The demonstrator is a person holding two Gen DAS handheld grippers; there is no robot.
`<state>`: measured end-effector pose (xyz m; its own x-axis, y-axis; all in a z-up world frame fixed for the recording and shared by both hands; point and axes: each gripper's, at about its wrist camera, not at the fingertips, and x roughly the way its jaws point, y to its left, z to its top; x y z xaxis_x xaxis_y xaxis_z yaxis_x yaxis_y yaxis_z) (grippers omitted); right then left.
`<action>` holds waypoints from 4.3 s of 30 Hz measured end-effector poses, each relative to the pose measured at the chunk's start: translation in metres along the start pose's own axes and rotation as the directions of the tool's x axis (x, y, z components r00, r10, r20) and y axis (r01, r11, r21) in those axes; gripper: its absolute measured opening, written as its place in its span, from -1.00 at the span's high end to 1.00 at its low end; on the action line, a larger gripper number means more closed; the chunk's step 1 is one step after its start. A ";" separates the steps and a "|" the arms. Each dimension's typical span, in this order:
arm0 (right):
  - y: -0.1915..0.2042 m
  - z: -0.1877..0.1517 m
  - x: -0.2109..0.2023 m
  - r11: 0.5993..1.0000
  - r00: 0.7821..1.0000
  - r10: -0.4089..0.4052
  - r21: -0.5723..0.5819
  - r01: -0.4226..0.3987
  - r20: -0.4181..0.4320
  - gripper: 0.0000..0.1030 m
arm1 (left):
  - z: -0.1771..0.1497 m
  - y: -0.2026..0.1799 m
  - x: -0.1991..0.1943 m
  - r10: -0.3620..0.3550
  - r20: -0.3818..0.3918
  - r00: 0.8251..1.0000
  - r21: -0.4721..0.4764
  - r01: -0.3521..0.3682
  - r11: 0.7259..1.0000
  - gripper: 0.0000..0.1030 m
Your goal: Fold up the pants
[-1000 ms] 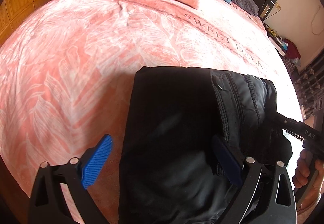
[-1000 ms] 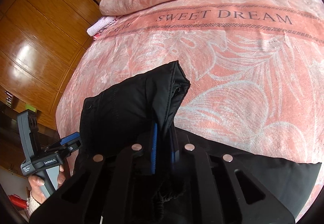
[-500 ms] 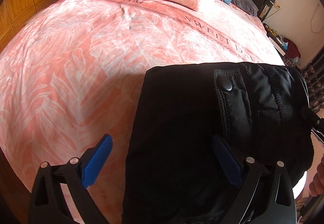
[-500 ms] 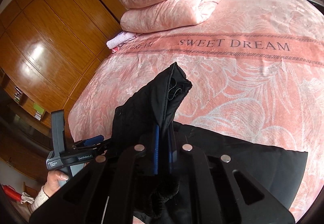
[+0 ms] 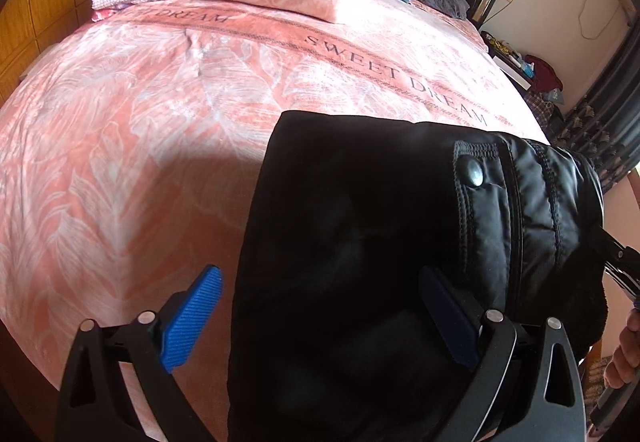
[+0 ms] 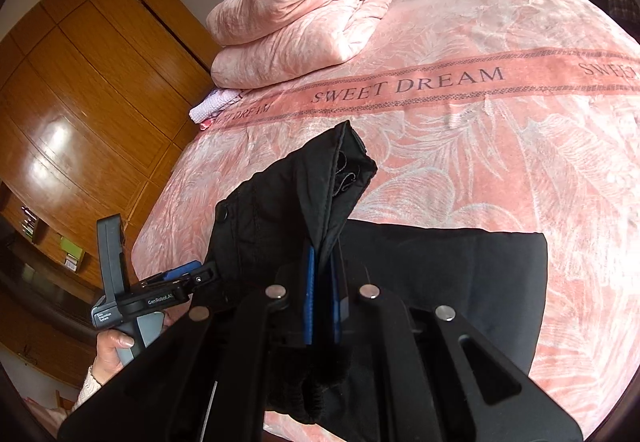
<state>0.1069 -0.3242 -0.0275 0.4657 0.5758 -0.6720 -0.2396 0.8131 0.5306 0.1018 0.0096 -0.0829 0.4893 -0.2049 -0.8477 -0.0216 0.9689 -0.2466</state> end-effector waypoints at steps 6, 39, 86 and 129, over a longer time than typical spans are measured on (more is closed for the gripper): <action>-0.044 -0.017 -0.024 0.994 0.998 -0.065 0.091 0.062 0.024 0.89 | -0.003 -0.022 0.003 -0.001 -0.010 1.000 0.051 0.002 0.999 -0.92; -0.096 -0.053 -0.007 0.965 0.974 -0.219 0.136 0.226 -0.059 0.85 | -0.032 -0.087 0.013 0.012 -0.088 0.996 0.195 0.005 0.981 -0.92; -0.091 -0.027 -0.019 0.966 0.966 -0.251 0.047 0.255 -0.065 0.37 | -0.050 -0.109 0.009 0.052 -0.123 0.991 0.251 -0.020 0.968 -0.92; -0.046 -0.089 -0.033 0.879 0.875 -0.471 -0.151 0.453 -0.115 0.51 | -0.056 -0.090 0.005 0.060 -0.134 0.989 0.197 -0.032 0.980 -0.92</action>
<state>0.0270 -0.3730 -0.0762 0.4219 0.1308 -0.8972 -0.1281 0.9882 0.0838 0.0568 -0.0861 -0.0910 0.3662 -0.1635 -0.9161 0.1351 0.9834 -0.1215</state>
